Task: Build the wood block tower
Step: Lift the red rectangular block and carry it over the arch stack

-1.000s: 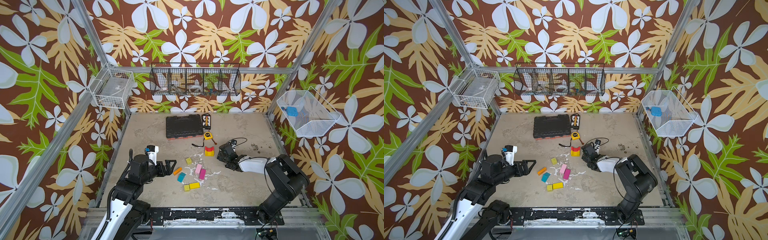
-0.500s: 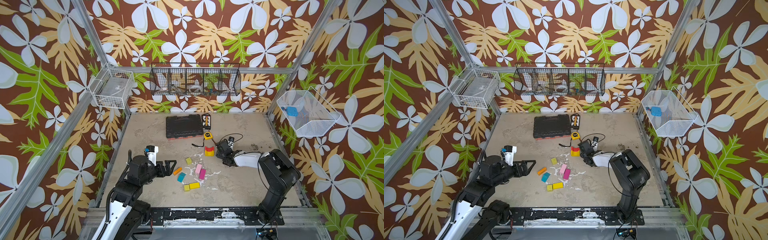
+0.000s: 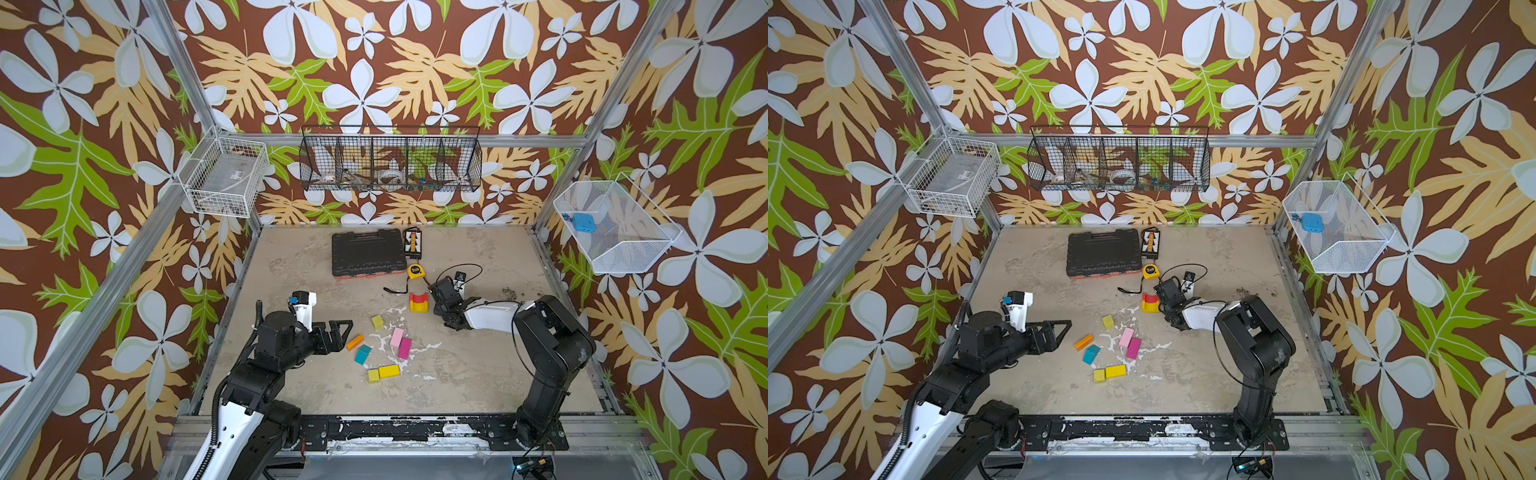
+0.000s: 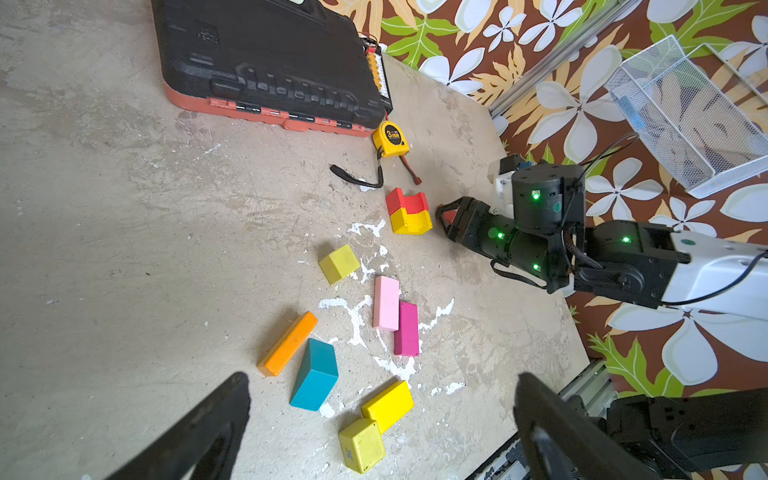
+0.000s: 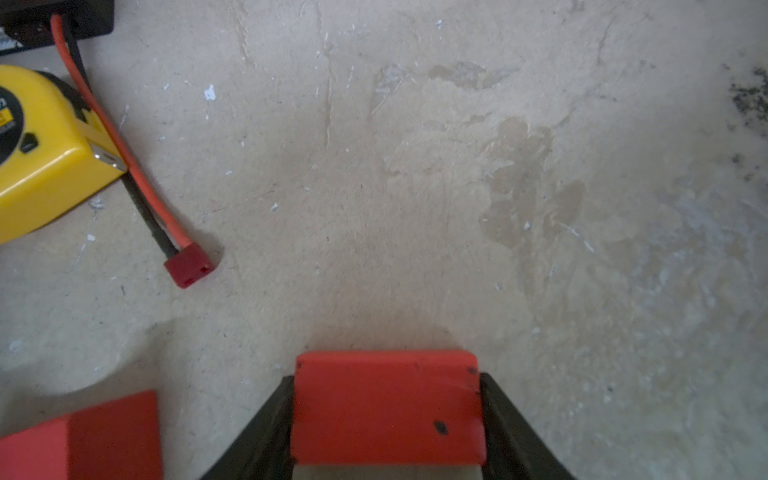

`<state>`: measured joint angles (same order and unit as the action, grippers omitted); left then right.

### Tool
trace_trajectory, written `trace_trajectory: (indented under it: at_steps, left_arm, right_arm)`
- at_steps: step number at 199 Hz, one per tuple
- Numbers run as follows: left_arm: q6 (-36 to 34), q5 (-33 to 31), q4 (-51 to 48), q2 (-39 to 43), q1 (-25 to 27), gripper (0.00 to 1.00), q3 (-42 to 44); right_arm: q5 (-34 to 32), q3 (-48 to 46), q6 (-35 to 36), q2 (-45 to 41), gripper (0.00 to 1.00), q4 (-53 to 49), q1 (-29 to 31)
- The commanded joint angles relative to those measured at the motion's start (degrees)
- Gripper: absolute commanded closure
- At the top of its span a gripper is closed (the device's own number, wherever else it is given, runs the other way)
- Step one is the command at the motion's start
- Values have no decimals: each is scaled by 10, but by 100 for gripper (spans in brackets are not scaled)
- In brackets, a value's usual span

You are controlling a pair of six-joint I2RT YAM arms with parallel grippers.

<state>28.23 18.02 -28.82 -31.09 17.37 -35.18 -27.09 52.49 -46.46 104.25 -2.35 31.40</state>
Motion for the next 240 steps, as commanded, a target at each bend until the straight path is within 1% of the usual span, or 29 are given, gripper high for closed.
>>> trace_trajectory:
  at_steps: [1, 31, 60, 81, 105, 125, 171, 213, 240]
  left_arm:
    - [-5, -5, 11, 1, 0, 0, 2]
    - [-5, -5, 11, 1, 0, 0, 2]
    - [-5, -4, 11, 0, 0, 0, 2]
    - [-5, 2, 12, -5, 0, 0, 3]
    - [-8, 10, 15, -16, 5, 0, 4]
    - [-6, 11, 15, -23, 11, 0, 5]
    - [-4, 5, 16, -13, 14, 0, 5]
    - [-3, 4, 16, -17, 15, 0, 6]
    - [-2, 1, 16, -13, 16, 0, 7]
  right_arm:
    - [9, -4, 4, -13, 43, -32, 0]
    - [7, -3, 13, -50, 46, -49, 0]
    - [10, -13, 21, -117, 48, -64, 0]
    - [28, -16, 29, -165, 50, -74, 3]
    - [44, -16, 33, -221, 51, -79, 21]
    - [45, -5, 37, -249, 51, -88, 44]
    - [60, 37, 47, -244, 52, -106, 90]
    - [63, 87, 56, -188, 54, -126, 118]
    - [59, 118, 60, -146, 54, -137, 125]
